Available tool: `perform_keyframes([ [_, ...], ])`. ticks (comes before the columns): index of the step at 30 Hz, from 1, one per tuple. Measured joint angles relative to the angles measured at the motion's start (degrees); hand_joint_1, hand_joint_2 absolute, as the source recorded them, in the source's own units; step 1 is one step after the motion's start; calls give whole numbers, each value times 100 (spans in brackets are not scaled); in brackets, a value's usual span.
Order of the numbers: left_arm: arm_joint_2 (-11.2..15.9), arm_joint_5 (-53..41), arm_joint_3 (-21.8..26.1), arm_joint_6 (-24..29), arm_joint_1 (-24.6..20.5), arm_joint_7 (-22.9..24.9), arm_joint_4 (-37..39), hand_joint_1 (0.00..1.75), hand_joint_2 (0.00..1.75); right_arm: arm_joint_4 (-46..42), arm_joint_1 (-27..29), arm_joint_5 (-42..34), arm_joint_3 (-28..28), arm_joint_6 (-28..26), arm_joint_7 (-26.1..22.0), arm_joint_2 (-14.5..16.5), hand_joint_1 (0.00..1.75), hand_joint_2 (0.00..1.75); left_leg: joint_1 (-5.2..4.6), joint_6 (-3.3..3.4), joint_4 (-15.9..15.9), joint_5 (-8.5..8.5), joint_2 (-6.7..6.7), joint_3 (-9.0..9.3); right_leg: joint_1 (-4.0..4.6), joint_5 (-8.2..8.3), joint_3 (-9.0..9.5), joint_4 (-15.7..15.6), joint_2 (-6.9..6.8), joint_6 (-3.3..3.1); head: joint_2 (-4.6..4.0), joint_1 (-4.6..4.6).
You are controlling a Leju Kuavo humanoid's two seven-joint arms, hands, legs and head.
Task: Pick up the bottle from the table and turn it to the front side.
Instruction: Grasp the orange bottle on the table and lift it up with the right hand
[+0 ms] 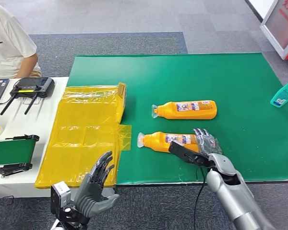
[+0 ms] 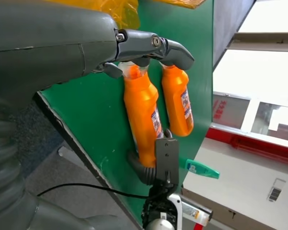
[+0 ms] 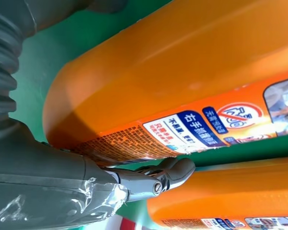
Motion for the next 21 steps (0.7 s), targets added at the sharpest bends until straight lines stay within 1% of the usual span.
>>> perform_keyframes([
  [3, 21, 31, -41, 22, -14, 4, 27, 0, 175, 117, -68, 35, 49, -29, 1, 26, 7, 175, 0, 0, 0, 0, 0, 1, 0, 0, 2, 0, 0, 0, 0, 1],
  [4, 27, 44, -54, 27, -17, 5, 36, 0, 175, 149, -87, 43, 63, -34, 1, 32, 14, 175, 0, 0, 0, 0, 0, 2, 0, 1, 2, 0, 0, 0, 0, 1],
  [5, 32, 55, -62, 29, -20, 7, 45, 0, 175, 175, -105, 49, 77, -37, 1, 35, 38, 175, 0, 0, 0, 0, 0, 2, 0, 1, 2, 0, 0, 0, 0, 1],
  [7, 39, 64, -70, 31, -23, 8, 61, 0, 175, 221, -133, 58, 106, -39, 1, 38, 122, 175, 0, 1, 0, 1, 0, 4, 0, 1, 4, 0, 0, 0, 0, 1],
  [8, 41, 66, -71, 31, -23, 8, 68, 0, 175, 237, -142, 62, 118, -40, 0, 38, 156, 175, 0, 2, 0, 2, 0, 4, 0, 2, 4, 0, 0, 1, 0, 1],
  [9, 43, 67, -71, 31, -24, 8, 75, 0, 175, 253, -151, 68, 131, -40, -1, 38, 175, 175, 0, 2, 0, 2, 0, 4, 0, 2, 5, 0, 0, 1, 0, 1],
  [21, 54, 84, -73, 35, -26, 8, 98, 0, 175, 321, -226, 87, 262, -74, -39, 38, 175, 175, 0, 1, 0, 4, 0, 6, 0, 3, 5, 0, 0, 0, 0, 0],
])
